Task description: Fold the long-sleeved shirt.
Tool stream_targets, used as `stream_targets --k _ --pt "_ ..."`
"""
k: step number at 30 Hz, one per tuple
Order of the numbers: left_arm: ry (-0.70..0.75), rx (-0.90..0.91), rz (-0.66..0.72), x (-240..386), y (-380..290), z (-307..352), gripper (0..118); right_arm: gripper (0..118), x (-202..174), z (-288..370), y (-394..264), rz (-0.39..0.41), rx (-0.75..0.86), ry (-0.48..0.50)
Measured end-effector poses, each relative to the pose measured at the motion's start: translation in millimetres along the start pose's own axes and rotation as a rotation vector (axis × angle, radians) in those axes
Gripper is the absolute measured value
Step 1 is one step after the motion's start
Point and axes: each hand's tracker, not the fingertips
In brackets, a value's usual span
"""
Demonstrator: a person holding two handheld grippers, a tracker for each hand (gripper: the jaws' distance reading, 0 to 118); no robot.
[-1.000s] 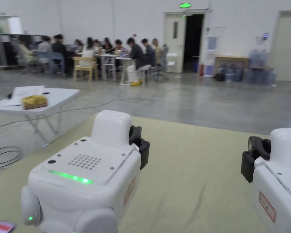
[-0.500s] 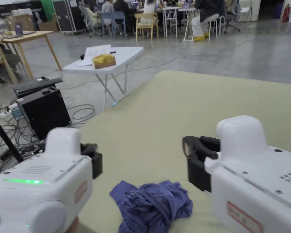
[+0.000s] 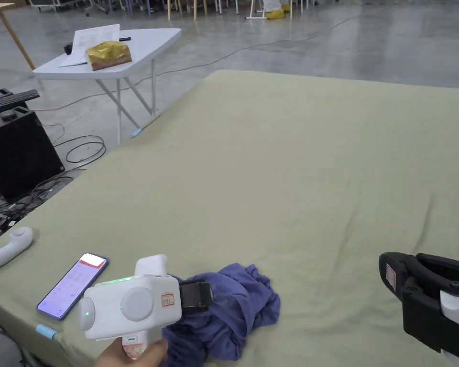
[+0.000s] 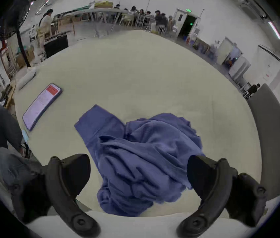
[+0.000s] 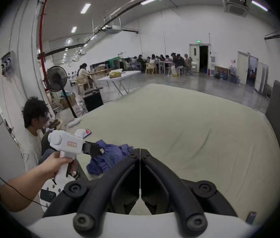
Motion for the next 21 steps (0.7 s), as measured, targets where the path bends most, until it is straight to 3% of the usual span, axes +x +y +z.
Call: stream_targets --k 1,3,8,11,13,15,21 --pt "0.013 -0.056 -0.006 -2 3 -6 101 3 3 0 -2 -0.01 -0.008 -0.004" --pt "-0.022 -0.088 0.012 -1 8 -15 19 3 8 1 -5 -0.033 -0.028 -0.005" --pt "-0.027 -0.113 0.024 10 29 -4 17 3 18 17 -8 -0.062 -0.026 -0.054" --pt "-0.205 0.04 0.089 45 61 70 18 3 30 37 -6 -0.119 0.009 -0.063" --pt "-0.316 0.155 0.033 83 87 126 18 3 35 53 -4 -0.143 0.036 -0.066" --pt "-0.321 0.247 -0.119 140 109 184 18 3 42 69 0 -0.164 0.065 -0.082" --pt "-0.561 0.388 -0.282 266 152 307 17 3 60 124 8 -0.21 0.173 -0.171"
